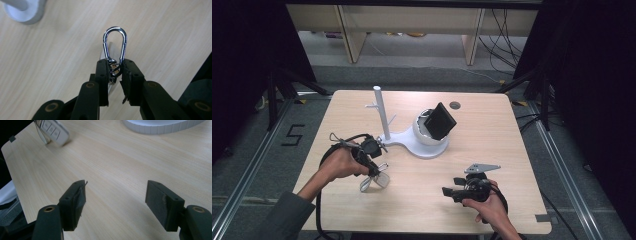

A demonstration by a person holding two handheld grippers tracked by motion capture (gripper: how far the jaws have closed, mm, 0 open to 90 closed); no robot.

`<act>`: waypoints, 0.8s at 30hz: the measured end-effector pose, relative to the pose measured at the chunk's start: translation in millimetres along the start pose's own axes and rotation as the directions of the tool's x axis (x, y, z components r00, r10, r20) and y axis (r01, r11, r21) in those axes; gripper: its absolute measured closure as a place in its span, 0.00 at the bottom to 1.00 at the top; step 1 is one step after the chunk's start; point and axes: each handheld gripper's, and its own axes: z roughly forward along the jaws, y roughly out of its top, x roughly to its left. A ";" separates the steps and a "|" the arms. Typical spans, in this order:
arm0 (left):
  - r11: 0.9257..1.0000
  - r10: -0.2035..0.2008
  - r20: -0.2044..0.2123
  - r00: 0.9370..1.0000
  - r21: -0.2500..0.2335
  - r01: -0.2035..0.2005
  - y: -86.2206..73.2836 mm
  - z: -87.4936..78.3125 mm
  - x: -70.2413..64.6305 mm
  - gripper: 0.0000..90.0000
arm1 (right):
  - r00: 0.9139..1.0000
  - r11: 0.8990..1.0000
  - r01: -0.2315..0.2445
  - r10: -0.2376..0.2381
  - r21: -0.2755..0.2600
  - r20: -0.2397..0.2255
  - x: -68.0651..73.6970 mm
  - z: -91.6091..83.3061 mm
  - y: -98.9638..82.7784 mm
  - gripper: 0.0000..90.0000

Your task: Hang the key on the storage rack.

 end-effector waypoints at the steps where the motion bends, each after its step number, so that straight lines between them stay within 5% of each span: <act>1: 1.000 -0.006 -0.007 1.000 0.000 0.006 -1.3 -4.8 4.2 0.84 | 1.000 1.000 -0.001 0.001 0.001 0.000 0.1 0.1 0.0 0.38; 13: 0.998 -0.056 -0.070 0.996 -0.014 0.055 -4.7 -52.9 28.7 0.84 | 1.000 1.000 0.014 -0.014 0.001 0.005 -1.9 0.8 0.2 0.38; 24: 0.997 -0.081 -0.089 0.993 -0.021 0.080 2.5 -77.0 43.0 0.84 | 1.000 1.000 -0.026 0.026 0.005 -0.013 1.0 1.1 0.1 0.38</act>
